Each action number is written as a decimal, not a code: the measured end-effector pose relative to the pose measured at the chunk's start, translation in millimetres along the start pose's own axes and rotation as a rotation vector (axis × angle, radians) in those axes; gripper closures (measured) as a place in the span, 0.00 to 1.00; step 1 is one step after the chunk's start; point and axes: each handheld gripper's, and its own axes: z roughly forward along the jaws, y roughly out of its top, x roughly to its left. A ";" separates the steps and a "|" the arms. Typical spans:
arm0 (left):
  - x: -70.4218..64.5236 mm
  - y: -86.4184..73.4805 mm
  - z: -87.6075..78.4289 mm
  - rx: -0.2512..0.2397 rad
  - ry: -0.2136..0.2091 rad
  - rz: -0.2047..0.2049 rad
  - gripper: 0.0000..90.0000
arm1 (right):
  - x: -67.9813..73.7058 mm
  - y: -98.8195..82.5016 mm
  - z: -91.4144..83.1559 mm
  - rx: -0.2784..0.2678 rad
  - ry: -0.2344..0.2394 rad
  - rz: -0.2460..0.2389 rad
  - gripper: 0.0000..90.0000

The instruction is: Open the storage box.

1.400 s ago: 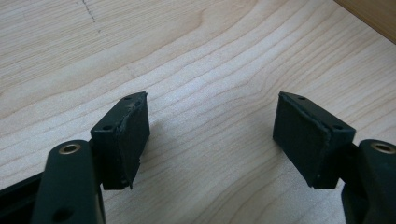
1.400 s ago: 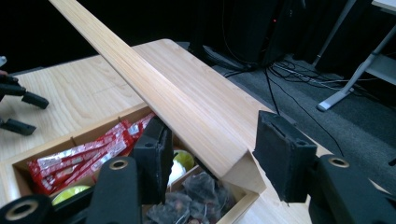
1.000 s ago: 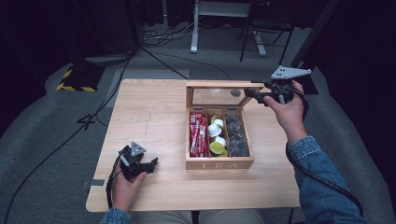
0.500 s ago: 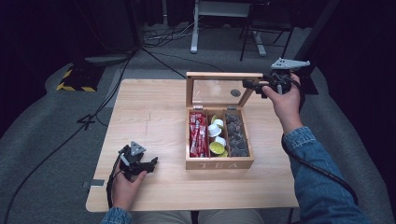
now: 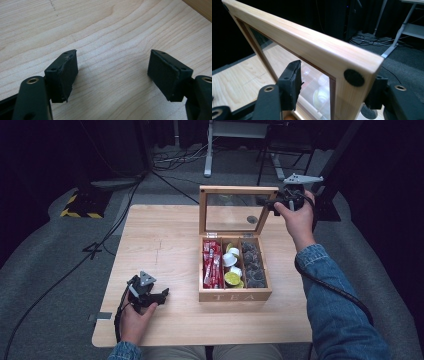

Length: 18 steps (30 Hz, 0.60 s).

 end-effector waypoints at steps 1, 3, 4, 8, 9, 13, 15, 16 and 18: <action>0.0 0.0 -0.1 0.001 0.000 0.000 0.27 | -1.3 -0.2 1.7 -0.006 -0.002 0.008 0.45; 0.0 0.0 0.0 0.000 0.000 0.000 0.27 | -4.2 -1.2 5.6 0.004 -0.004 0.022 0.45; 0.0 0.0 -0.1 0.001 0.000 0.000 0.27 | -5.5 -2.0 8.2 0.017 -0.002 0.023 0.44; 0.1 0.1 -0.1 0.002 0.000 0.001 0.27 | -8.9 -5.9 15.8 0.031 -0.006 0.026 0.44; 0.1 0.1 -0.1 0.002 0.000 0.001 0.27 | -8.9 -5.9 15.8 0.031 -0.006 0.026 0.44; 0.1 0.1 -0.1 0.002 0.000 0.001 0.27 | -12.0 -9.8 23.8 0.035 -0.017 0.038 0.41; 0.0 0.0 -0.1 0.001 -0.001 0.000 0.27 | -13.1 -12.0 27.8 0.042 -0.020 0.038 0.38; 0.1 0.1 -0.2 0.003 0.000 0.001 0.27 | -13.7 -13.1 29.9 0.041 -0.021 0.037 0.36; 0.0 0.0 -0.1 0.001 0.000 -0.001 0.27 | -15.1 -15.5 33.8 0.026 -0.018 0.044 0.32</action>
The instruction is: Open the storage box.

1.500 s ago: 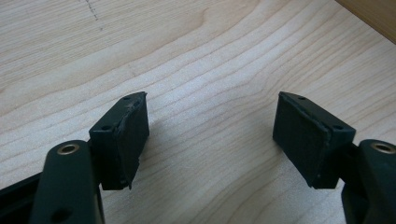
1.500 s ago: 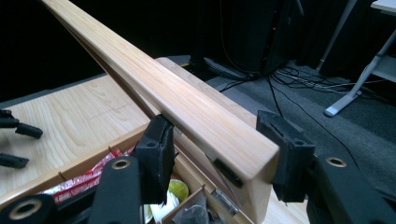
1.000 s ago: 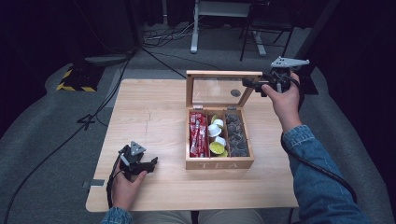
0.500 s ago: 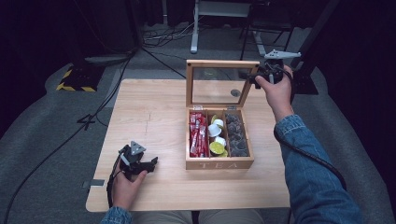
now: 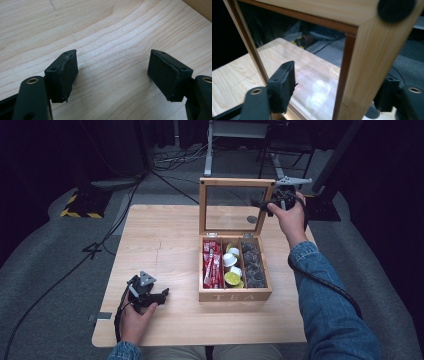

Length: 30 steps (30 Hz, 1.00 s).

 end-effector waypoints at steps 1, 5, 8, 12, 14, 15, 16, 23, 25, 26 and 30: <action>0.0 0.0 0.0 0.000 -0.001 0.000 0.27 | -0.9 -1.0 1.9 -0.007 0.003 0.002 0.31; 0.0 0.0 -0.1 0.001 0.000 0.000 0.27 | -2.3 -4.1 9.2 -0.037 -0.020 0.010 0.29; 0.0 0.0 0.0 0.000 -0.001 0.000 0.27 | -3.4 -5.4 13.7 -0.045 -0.037 0.007 0.28; 0.0 0.0 0.0 0.000 -0.001 0.000 0.27 | -4.8 -6.3 18.2 -0.041 -0.049 -0.001 0.26; 0.0 0.0 0.0 0.000 -0.001 0.000 0.27 | -5.4 -6.7 19.3 -0.042 -0.056 -0.003 0.26; 0.0 -0.1 0.2 -0.003 0.000 0.000 0.27 | -6.3 -7.6 21.4 -0.041 -0.060 0.002 0.26; 0.0 -0.1 0.2 -0.003 0.000 0.000 0.27 | -6.3 -7.6 21.4 -0.041 -0.060 0.002 0.26; 0.1 0.0 0.1 0.000 0.000 0.001 0.27 | -9.1 -13.0 28.4 -0.033 -0.084 0.018 0.24; 0.1 0.0 0.1 0.000 0.000 0.001 0.27 | -9.5 -14.4 29.4 -0.030 -0.087 0.028 0.24; 0.1 0.0 0.1 0.000 0.000 0.001 0.27 | -10.3 -16.0 30.2 -0.030 -0.089 0.034 0.24; 0.3 0.1 0.1 0.001 0.000 0.004 0.27 | -12.0 -18.6 30.8 -0.023 -0.089 0.043 0.24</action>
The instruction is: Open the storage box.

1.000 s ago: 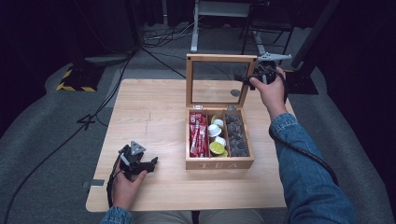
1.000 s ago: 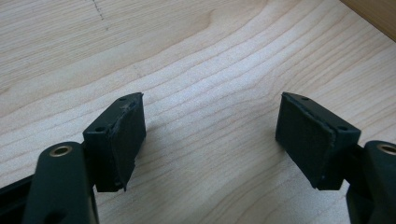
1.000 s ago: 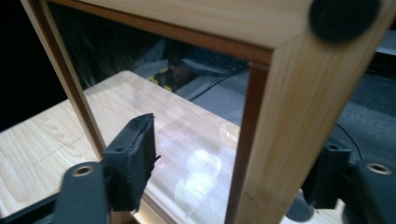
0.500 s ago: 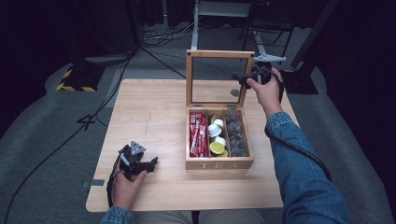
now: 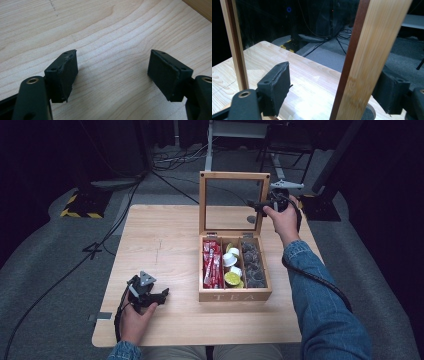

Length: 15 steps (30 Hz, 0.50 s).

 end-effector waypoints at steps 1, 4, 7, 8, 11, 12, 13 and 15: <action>0.2 0.2 0.1 -0.001 0.002 0.001 0.27 | -0.4 -0.5 0.3 0.002 0.000 0.003 0.24; 0.3 0.7 0.5 0.001 0.000 0.000 0.27 | -1.7 -1.6 0.1 0.014 -0.004 -0.001 0.24; 0.3 1.0 1.0 0.000 0.001 -0.002 0.27 | -2.3 -2.5 -0.5 0.020 -0.004 -0.001 0.24; 0.4 1.1 1.0 0.000 0.002 -0.001 0.27 | -2.8 -3.1 -1.5 0.024 -0.008 0.000 0.24; 0.3 1.1 1.2 -0.002 0.003 -0.002 0.27 | -3.4 -3.8 -3.5 0.026 -0.006 0.006 0.25; 0.3 1.1 1.2 -0.002 0.003 -0.002 0.27 | -3.5 -3.9 -4.3 0.026 -0.006 0.006 0.25; 0.3 1.1 1.2 -0.002 0.003 -0.002 0.27 | -3.5 -3.9 -4.3 0.026 -0.006 0.006 0.25; 0.3 1.1 1.2 -0.003 0.003 -0.002 0.27 | -3.5 -3.5 -6.4 0.034 -0.008 0.004 0.25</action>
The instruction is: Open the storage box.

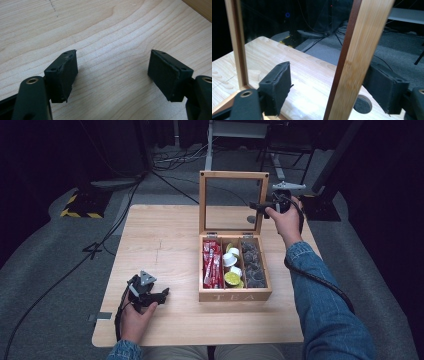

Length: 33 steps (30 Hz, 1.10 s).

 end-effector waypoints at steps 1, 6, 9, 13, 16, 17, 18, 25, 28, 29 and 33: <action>0.0 0.0 0.0 0.000 0.000 0.001 0.27 | -0.4 0.4 -2.8 0.007 -0.016 0.001 0.25; 0.1 0.1 -0.1 0.002 0.000 0.002 0.27 | -1.3 1.7 -13.4 0.021 -0.004 0.023 0.29; -0.5 0.5 0.6 0.001 0.001 -0.003 0.27 | -0.4 4.3 -24.8 0.015 -0.003 0.027 0.27; -0.3 1.0 0.9 0.003 0.002 0.000 0.27 | 5.5 8.2 -36.6 0.010 0.017 0.017 0.27; -0.3 1.0 0.8 0.003 0.002 0.000 0.27 | 11.3 11.0 -45.4 0.014 0.037 0.003 0.27; -0.3 1.0 0.8 0.003 0.002 0.000 0.27 | 13.6 11.9 -48.5 0.014 0.043 0.000 0.26; -0.3 1.0 0.8 0.003 0.002 0.000 0.27 | 13.6 11.9 -48.5 0.014 0.043 0.000 0.26; -0.2 1.1 0.9 0.004 0.001 0.000 0.27 | 35.2 14.9 -66.5 0.020 0.089 -0.028 0.19; -0.3 1.1 0.9 0.004 0.001 0.000 0.27 | 40.8 14.6 -70.0 0.017 0.098 -0.038 0.21; -0.3 1.1 0.9 0.004 0.001 0.000 0.27 | 46.9 13.7 -72.9 0.016 0.109 -0.042 0.22; -0.2 1.1 0.9 0.004 0.001 0.000 0.27 | 56.8 11.9 -78.0 0.008 0.147 -0.048 0.27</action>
